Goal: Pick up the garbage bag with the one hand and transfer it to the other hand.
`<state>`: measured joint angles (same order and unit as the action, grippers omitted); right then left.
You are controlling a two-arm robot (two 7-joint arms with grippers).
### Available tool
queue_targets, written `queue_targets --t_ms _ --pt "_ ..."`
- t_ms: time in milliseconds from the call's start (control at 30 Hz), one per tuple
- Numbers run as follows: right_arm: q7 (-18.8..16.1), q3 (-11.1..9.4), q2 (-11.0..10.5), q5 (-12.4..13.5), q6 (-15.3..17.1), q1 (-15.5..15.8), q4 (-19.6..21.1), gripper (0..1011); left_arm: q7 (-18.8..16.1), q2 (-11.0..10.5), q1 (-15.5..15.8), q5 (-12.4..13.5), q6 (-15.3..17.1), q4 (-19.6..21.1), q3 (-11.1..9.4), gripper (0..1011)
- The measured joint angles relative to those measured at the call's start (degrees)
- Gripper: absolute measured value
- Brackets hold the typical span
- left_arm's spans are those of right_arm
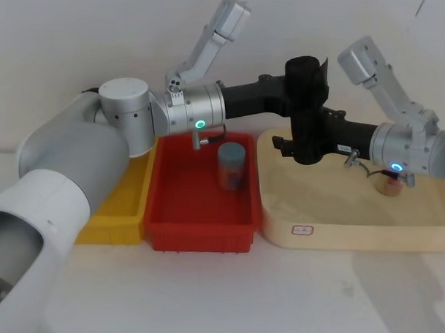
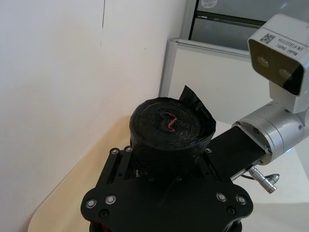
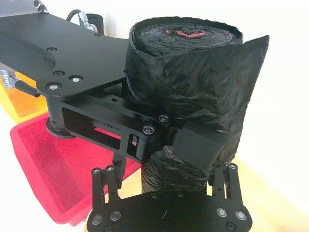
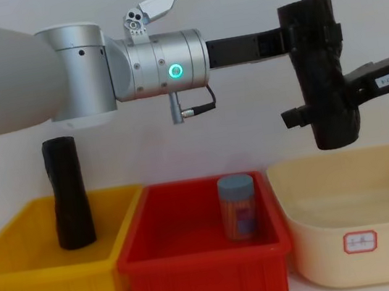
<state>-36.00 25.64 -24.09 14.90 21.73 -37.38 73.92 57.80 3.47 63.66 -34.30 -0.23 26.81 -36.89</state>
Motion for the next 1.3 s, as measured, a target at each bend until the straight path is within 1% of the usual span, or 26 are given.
queue_targets --t_ms 33,67,167,200,233,300,400,433,500,600,1133,1200,1300 --pt "-0.01 0.04 0.04 0.0 -0.01 -0.05 -0.08 913 -0.01 0.0 0.0 0.0 0.0 0.0 0.0 437" --pt "-0.01 0.06 0.07 0.01 -0.02 -0.11 -0.15 913 -0.01 0.0 0.0 0.0 0.0 0.0 0.0 437" --pt "-0.04 0.19 0.17 0.04 -0.08 -0.31 -0.45 840 -0.01 0.0 0.0 0.0 0.0 0.0 0.0 437" --pt "-0.04 0.21 0.18 0.04 -0.09 -0.33 -0.5 800 -0.01 0.0 0.0 0.0 0.0 0.0 0.0 437" --pt "-0.05 0.23 0.21 0.04 -0.1 -0.36 -0.55 790 -0.01 0.0 0.0 0.0 0.0 0.0 0.0 437" --pt "-0.05 0.28 0.25 0.05 -0.13 -0.44 -0.68 687 0.0 0.0 0.0 0.0 0.0 0.0 0.0 437" --pt "-0.06 0.31 0.28 0.06 -0.14 -0.51 -0.79 658 0.02 0.0 0.0 0.0 0.0 0.0 0.01 437" --pt "-0.06 0.34 0.31 0.07 -0.14 -0.55 -0.85 589 0.02 0.0 0.0 0.0 0.0 0.0 0.0 437" --pt "-0.07 0.36 0.34 0.09 -0.16 -0.61 -0.95 536 0.03 0.0 0.0 0.0 0.0 0.0 0.0 437" --pt "-0.08 0.39 0.37 0.1 -0.17 -0.66 -1.02 514 0.03 0.0 0.0 0.0 0.0 0.0 0.0 437" --pt "-0.07 0.49 0.45 0.12 -0.24 -0.75 -1.24 514 0.03 0.0 0.0 0.01 0.0 0.0 0.0 437" --pt "-0.07 0.5 0.47 0.12 -0.24 -0.76 -1.25 514 0.05 0.01 0.0 -0.02 0.0 0.0 0.0 454" --pt "-0.07 0.51 0.49 0.12 -0.24 -0.77 -1.28 514 0.07 0.02 0.0 -0.04 0.0 0.0 0.0 519"
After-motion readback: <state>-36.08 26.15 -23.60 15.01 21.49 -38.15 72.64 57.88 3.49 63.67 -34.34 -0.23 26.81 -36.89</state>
